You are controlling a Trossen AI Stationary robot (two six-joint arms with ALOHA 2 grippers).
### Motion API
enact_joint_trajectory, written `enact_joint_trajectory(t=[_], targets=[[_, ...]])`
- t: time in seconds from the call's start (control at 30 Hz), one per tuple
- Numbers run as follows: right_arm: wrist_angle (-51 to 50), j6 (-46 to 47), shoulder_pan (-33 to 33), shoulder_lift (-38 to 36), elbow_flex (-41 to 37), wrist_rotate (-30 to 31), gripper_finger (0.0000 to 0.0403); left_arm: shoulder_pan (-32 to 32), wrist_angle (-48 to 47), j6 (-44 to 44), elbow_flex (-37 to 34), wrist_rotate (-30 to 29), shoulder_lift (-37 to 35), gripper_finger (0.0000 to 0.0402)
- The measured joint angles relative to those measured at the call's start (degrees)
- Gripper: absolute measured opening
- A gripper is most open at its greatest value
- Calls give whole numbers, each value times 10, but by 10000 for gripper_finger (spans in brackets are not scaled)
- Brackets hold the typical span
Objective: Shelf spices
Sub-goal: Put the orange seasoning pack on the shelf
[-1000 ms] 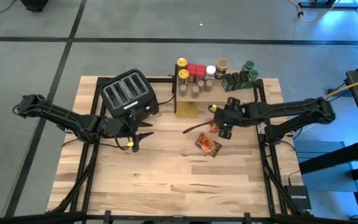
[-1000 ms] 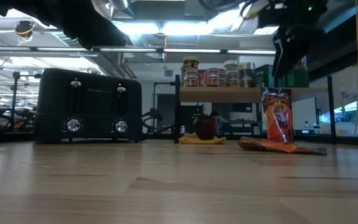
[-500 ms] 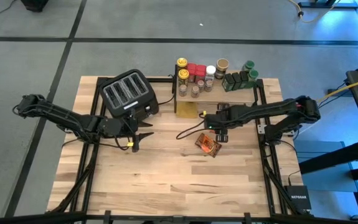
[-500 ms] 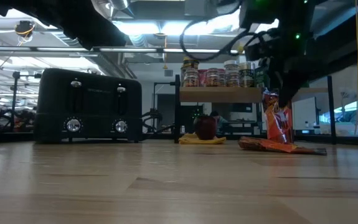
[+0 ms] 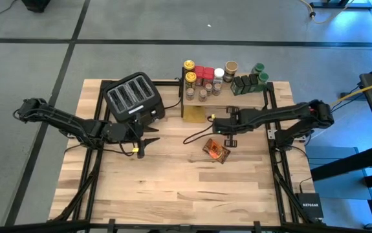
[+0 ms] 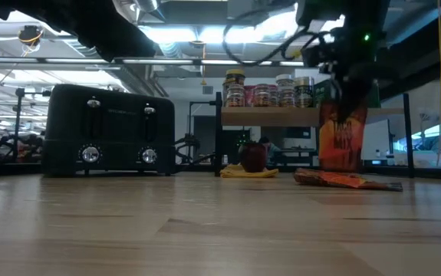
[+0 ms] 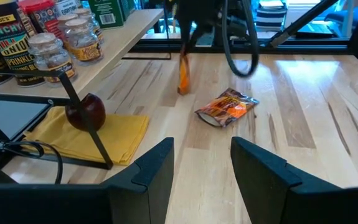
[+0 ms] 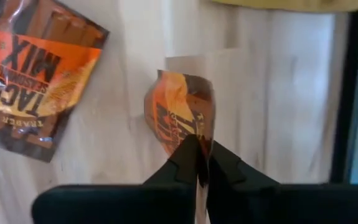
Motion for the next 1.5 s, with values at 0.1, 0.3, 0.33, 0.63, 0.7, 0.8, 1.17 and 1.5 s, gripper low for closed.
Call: enact_joint_trajectory(t=[0.1, 0.3, 0.33, 0.63, 0.7, 0.8, 1.17, 1.5], targets=[[-33, 22, 0, -21, 18, 2, 9, 0, 0, -2, 0, 0, 0, 153], [-91, 74, 0, -60, 56, -7, 10, 0, 0, 0, 0, 0, 0, 153], [-100, 90, 0, -67, 63, -9, 7, 0, 0, 0, 0, 0, 0, 153], [-172, 170, 0, -116, 154, -31, 4, 0, 6, -2, 0, 0, 0, 153], [-199, 184, 0, -119, 185, -31, 4, 0, 5, -2, 0, 0, 0, 153], [-252, 210, 0, -119, 238, -29, 5, 0, 5, -2, 0, 0, 0, 153], [-323, 263, 0, -120, 406, 30, 4, 0, 5, -10, 0, 0, 0, 153], [-325, 252, 0, -119, 451, 83, 5, 0, 5, -11, 0, 0, 0, 153]])
